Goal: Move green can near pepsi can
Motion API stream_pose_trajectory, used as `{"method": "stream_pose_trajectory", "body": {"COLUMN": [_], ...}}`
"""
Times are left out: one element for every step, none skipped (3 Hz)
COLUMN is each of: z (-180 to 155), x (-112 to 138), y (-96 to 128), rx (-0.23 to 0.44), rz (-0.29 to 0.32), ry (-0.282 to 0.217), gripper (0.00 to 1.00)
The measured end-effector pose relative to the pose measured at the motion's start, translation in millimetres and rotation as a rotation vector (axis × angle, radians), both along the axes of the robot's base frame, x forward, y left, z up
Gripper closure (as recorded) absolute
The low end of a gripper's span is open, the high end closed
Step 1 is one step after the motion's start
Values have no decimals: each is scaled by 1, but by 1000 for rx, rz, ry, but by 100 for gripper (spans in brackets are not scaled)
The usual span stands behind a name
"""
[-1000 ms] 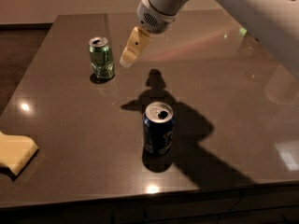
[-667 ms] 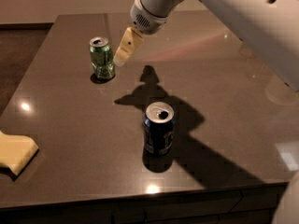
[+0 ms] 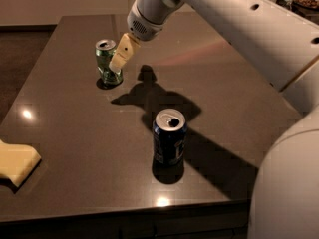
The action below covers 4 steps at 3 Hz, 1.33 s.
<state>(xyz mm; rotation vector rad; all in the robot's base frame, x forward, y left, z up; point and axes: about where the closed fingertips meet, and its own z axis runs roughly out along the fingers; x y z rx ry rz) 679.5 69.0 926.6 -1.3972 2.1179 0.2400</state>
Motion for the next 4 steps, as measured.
{"method": "stream_pose_trajectory", "body": {"z": [-6,-10,-15,-17], "x": [1,0,3,3], "y": [17,34,46,55], "rx": [17,26,37,53], "rz": [46,91,118,135], "ry": [17,27,40,48], "gripper": [0,0,0,17]}}
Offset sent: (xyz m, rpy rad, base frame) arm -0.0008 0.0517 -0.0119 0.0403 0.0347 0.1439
